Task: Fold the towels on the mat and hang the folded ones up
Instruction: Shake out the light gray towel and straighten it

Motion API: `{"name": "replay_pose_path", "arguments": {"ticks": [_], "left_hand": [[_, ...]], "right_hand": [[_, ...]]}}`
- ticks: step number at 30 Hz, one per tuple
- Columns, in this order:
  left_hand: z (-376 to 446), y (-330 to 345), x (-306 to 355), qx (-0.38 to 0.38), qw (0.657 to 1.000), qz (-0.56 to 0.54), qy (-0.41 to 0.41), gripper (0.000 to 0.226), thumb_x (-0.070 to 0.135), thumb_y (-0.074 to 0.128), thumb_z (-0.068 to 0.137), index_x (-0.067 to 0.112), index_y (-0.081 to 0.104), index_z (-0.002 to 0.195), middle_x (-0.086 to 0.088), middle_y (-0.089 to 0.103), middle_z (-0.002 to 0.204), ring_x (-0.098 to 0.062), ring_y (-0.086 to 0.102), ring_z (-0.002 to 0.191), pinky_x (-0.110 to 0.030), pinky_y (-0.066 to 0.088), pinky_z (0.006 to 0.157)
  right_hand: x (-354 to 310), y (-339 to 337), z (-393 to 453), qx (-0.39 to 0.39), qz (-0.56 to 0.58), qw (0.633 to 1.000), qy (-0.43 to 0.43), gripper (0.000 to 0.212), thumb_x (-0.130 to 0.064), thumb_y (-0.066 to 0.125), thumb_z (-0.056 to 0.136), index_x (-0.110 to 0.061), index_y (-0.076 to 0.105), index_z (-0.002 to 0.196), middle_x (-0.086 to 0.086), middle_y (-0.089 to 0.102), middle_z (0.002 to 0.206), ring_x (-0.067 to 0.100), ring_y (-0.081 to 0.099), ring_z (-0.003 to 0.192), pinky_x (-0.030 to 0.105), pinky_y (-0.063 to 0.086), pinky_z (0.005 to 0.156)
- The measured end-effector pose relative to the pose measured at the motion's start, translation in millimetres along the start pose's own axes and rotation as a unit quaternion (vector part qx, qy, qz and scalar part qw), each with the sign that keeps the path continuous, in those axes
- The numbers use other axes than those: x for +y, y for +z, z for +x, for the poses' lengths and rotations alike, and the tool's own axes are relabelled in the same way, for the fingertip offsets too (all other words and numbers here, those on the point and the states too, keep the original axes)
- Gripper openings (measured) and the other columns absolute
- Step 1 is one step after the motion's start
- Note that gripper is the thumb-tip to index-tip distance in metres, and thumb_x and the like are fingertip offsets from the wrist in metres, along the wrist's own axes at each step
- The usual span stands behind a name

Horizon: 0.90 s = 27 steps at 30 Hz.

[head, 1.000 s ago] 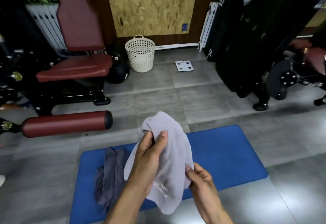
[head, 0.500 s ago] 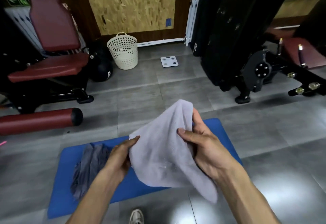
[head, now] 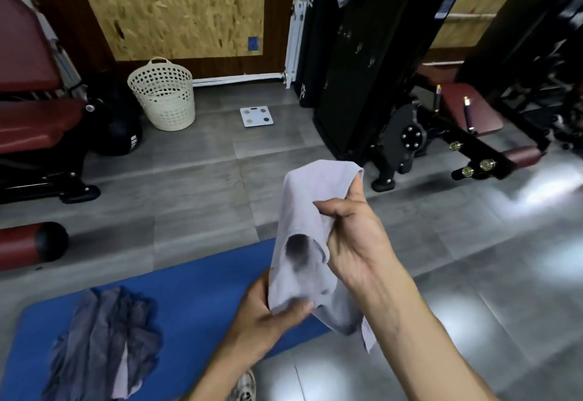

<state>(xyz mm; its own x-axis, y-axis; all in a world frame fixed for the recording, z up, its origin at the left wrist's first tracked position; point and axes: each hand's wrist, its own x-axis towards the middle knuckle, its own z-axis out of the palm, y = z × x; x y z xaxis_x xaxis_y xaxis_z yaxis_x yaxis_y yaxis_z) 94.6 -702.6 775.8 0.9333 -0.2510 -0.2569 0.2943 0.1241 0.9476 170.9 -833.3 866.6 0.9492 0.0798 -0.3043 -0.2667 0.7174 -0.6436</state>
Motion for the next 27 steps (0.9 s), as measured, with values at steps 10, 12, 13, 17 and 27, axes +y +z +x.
{"name": "replay_pose_path", "arguments": {"ticks": [10, 12, 13, 17, 27], "left_hand": [[81, -68, 31, -0.254, 0.963, 0.067, -0.058, 0.051, 0.022, 0.077, 0.074, 0.019, 0.062, 0.122, -0.009, 0.068, 0.117, -0.015, 0.061, 0.11, -0.028, 0.046, 0.095], [95, -78, 34, -0.282, 0.955, 0.058, -0.067, 0.052, 0.019, 0.076, 0.076, 0.021, 0.061, 0.126, -0.012, 0.067, 0.114, -0.019, 0.061, 0.105, -0.031, 0.046, 0.096], [105, -77, 34, -0.231, 0.971, 0.05, -0.042, 0.048, 0.019, 0.076, 0.074, 0.026, 0.064, 0.12, -0.013, 0.069, 0.106, -0.019, 0.063, 0.096, -0.031, 0.048, 0.09], [149, -48, 41, 0.047, 0.974, 0.178, 0.132, 0.061, 0.02, 0.078, 0.065, 0.049, 0.057, 0.114, 0.01, 0.063, 0.117, -0.001, 0.058, 0.105, -0.027, 0.047, 0.092], [212, 75, 23, -0.141, 0.945, 0.29, 0.058, 0.035, 0.035, 0.079, 0.075, 0.018, 0.052, 0.063, 0.013, 0.042, 0.06, -0.004, 0.04, 0.058, -0.028, 0.032, 0.055]], "right_hand": [[-67, -17, 49, 0.05, -0.187, 0.981, -0.006, 0.072, 0.017, 0.027, 0.059, -0.008, 0.064, 0.116, 0.018, 0.063, 0.099, 0.029, 0.058, 0.083, 0.032, 0.045, 0.071], [-78, -28, 54, 0.022, -0.254, 0.966, 0.031, 0.066, 0.015, 0.029, 0.056, -0.002, 0.067, 0.107, 0.019, 0.062, 0.09, 0.027, 0.057, 0.072, 0.027, 0.044, 0.062], [-84, -33, 58, 0.0, -0.29, 0.956, 0.05, 0.06, 0.014, 0.031, 0.056, 0.002, 0.068, 0.102, 0.021, 0.062, 0.087, 0.026, 0.057, 0.069, 0.025, 0.043, 0.058], [-99, -44, 69, -0.083, -0.406, 0.905, 0.1, 0.041, 0.014, 0.04, 0.061, 0.009, 0.07, 0.088, 0.02, 0.068, 0.077, 0.022, 0.064, 0.065, 0.02, 0.049, 0.054], [-175, -120, 114, -0.166, -0.648, 0.743, -0.019, 0.039, 0.013, 0.039, 0.062, -0.01, 0.07, 0.062, 0.009, 0.07, 0.065, 0.012, 0.064, 0.064, 0.032, 0.051, 0.059]]}}
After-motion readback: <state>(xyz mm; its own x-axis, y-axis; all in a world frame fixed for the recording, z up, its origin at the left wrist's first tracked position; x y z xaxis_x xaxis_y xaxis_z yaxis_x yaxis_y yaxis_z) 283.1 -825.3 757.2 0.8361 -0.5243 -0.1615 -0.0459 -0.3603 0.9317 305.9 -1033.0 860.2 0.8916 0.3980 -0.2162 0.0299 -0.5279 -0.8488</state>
